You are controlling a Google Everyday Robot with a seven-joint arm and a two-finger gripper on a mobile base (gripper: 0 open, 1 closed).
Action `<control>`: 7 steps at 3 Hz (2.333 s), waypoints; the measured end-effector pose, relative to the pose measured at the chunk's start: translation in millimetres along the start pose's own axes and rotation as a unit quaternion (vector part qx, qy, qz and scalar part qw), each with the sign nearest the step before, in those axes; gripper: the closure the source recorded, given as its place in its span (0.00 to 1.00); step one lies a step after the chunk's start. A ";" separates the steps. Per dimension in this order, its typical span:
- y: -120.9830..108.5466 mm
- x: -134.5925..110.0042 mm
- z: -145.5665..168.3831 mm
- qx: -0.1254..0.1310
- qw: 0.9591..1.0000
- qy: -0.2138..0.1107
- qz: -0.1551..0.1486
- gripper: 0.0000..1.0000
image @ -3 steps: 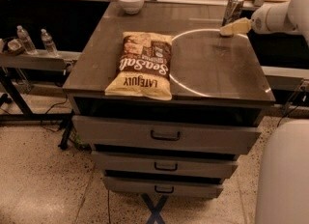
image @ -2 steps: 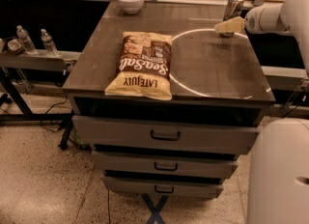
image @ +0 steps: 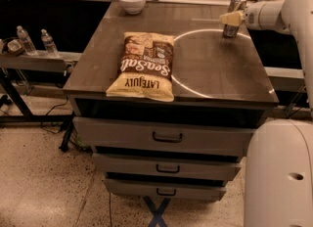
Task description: Move redbull can near brown chip bag
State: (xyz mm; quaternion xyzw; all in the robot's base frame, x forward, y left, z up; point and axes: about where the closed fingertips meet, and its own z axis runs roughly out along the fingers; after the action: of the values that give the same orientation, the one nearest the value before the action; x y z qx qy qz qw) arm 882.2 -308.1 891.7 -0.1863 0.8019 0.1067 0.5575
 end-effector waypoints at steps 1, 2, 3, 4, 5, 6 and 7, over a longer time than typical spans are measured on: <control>0.7 -17.6 -6.1 -0.001 1.000 -0.017 -0.006 0.64; 16.9 -43.9 -19.9 -0.020 0.999 -0.020 -0.033 0.96; 16.0 -39.9 -15.1 -0.019 0.999 -0.020 -0.029 1.00; 16.1 -39.9 -14.7 -0.019 0.999 -0.020 -0.029 1.00; 39.5 -54.4 -17.0 -0.048 0.998 -0.033 -0.026 1.00; 67.7 -89.0 -23.0 -0.060 0.995 -0.072 -0.022 1.00; 79.5 -97.6 -17.3 -0.057 0.994 -0.091 -0.016 1.00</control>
Offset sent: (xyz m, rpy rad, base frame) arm -0.0166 0.0207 0.1154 -0.1042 -0.0724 0.1697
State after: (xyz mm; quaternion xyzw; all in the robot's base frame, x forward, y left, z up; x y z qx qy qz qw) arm 864.4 -225.0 986.1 -0.2197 0.7373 0.1603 0.6184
